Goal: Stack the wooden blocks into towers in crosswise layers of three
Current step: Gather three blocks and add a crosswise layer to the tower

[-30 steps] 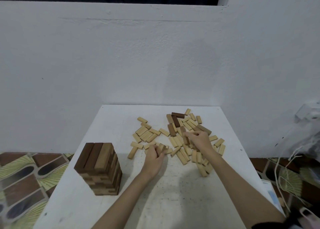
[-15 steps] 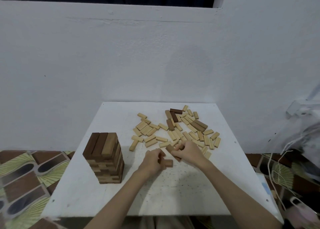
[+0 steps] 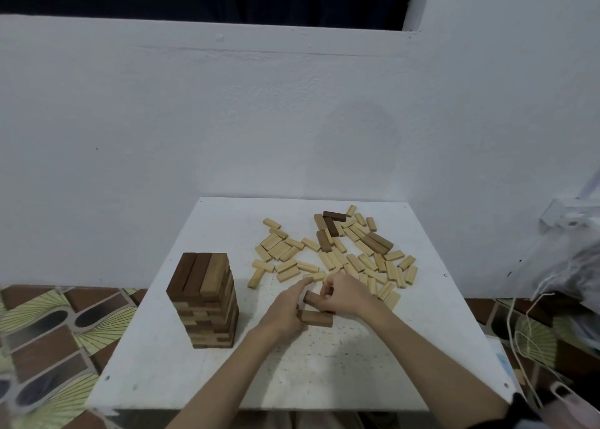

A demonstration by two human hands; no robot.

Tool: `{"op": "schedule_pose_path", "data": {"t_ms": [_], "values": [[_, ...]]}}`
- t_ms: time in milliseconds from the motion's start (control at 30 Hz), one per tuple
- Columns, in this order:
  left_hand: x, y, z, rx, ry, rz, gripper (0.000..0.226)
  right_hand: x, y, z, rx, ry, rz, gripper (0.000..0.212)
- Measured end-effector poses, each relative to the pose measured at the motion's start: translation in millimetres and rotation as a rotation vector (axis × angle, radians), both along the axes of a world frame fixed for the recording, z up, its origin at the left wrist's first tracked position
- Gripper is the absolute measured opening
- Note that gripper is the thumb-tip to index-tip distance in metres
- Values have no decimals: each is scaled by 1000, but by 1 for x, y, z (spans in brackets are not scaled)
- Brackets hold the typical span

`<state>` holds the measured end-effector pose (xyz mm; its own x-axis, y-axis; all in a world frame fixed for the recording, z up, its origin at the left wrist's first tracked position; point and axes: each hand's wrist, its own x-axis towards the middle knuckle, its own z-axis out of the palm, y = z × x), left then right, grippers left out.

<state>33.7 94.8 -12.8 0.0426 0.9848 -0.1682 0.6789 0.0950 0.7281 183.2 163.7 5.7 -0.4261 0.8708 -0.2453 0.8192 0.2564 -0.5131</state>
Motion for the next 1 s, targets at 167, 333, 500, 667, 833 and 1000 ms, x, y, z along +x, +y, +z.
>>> {"op": "schedule_pose_path", "data": {"t_ms": [167,333,500,667,833,1000], "values": [[0,1,-4,-10,31,-7,82,5,3,1,12,24,10,38],[0,2,-4,-36,-1,12,76,6,15,24,-326,478,-324,23],[0,3,-3,-69,-50,18,76,2,27,12,-372,687,-568,24],[2,2,-1,-81,-79,36,80,-2,17,-4,-295,756,-599,24],[3,1,0,-89,-66,63,80,-5,8,-14,-255,695,-630,17],[2,1,-2,-69,-58,97,80,-6,2,-15,-207,537,-598,22]]}}
